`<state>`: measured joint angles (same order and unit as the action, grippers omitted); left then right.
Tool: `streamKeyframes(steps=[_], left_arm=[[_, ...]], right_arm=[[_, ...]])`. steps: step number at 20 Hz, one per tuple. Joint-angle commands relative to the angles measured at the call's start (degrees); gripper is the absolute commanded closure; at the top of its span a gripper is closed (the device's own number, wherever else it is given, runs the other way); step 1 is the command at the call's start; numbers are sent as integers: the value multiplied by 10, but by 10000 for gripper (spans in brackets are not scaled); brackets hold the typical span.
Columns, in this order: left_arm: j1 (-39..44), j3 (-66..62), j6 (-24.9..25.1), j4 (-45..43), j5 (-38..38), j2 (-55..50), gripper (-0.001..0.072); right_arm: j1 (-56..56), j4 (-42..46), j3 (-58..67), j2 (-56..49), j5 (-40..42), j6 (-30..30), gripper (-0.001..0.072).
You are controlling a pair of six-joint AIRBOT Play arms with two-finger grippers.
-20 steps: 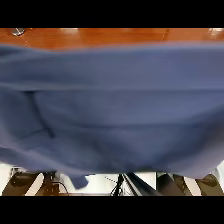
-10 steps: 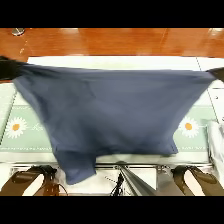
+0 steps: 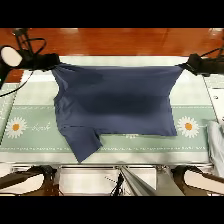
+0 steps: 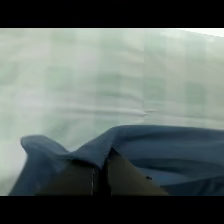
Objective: Fold the shirts.
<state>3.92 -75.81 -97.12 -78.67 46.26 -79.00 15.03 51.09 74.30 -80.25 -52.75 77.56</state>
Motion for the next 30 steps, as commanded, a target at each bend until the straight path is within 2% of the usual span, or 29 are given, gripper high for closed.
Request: streamKeyframes(steps=[1,5,7,10,12,14,15,16,17,18,21,24,27,28,30], left_arm=[[0,-18,-1,51,-11,-68,685],[-7,-19,15,52,40,-79,685],[-31,-35,19,52,89,-70,685],[-54,-38,82,58,210,-64,685],[-53,6,111,58,231,-65,685],[-54,58,111,57,221,-70,685],[-54,78,111,58,211,-73,683],[-53,90,107,58,213,-78,603],[-53,93,103,58,227,-82,282],[-55,90,104,51,247,-83,18],[-83,86,122,41,319,-64,6],[-136,159,142,41,336,2,6],[-209,297,126,42,312,89,5],[-237,343,120,50,304,118,5],[-288,424,141,125,271,173,5]], right_arm=[[0,-49,35,-92,4,-3,685],[3,-41,40,-106,-29,-23,684],[21,-41,55,-106,-90,-34,684],[23,-5,56,-106,-188,-63,684],[8,57,30,-106,-192,-51,684],[1,105,-8,-107,-165,-19,683],[1,107,-26,-106,-144,-6,651],[0,100,-40,-106,-136,5,367],[0,95,-42,-106,-143,4,88],[1,89,-41,-103,-159,4,90],[32,120,-36,-67,-210,1,90],[89,176,-87,6,-237,-1,91],[144,133,-248,115,-165,-5,91],[153,104,-303,150,-146,-24,91],[156,39,-396,213,-88,-39,91]])
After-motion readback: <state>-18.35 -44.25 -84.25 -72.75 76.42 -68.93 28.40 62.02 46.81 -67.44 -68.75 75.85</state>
